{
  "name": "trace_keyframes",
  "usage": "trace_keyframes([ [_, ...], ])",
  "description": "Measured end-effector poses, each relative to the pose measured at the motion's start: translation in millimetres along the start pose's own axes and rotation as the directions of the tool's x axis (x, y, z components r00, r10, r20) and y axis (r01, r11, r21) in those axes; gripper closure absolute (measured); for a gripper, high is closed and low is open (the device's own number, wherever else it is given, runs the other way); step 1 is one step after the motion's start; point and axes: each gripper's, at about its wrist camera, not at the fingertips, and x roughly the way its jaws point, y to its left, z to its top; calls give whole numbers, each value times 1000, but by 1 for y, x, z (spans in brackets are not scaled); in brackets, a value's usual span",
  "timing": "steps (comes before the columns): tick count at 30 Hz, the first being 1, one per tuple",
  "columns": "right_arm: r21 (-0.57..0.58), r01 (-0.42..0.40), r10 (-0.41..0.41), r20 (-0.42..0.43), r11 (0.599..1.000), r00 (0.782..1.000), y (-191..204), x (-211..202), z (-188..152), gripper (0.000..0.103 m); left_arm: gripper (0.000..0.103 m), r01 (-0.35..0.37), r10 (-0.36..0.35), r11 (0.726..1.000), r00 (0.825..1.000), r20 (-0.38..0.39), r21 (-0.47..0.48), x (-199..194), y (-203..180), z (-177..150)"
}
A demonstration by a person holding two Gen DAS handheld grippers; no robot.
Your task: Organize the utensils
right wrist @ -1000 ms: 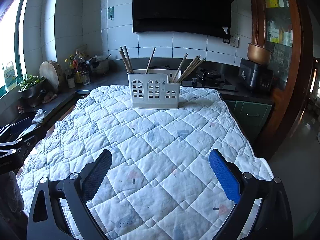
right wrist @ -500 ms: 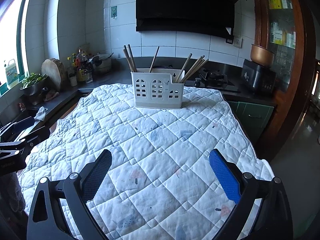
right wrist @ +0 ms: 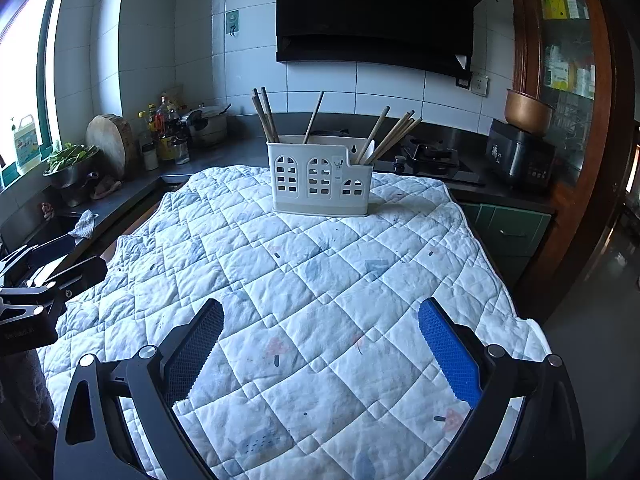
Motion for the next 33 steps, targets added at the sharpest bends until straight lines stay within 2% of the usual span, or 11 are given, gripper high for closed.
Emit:
trace_keyframes([
  [33,-14,-11,11,-7,1000,1000,3,4,-2,8,10,-2,2,1000,1000,-2,-12,0,2,-5],
])
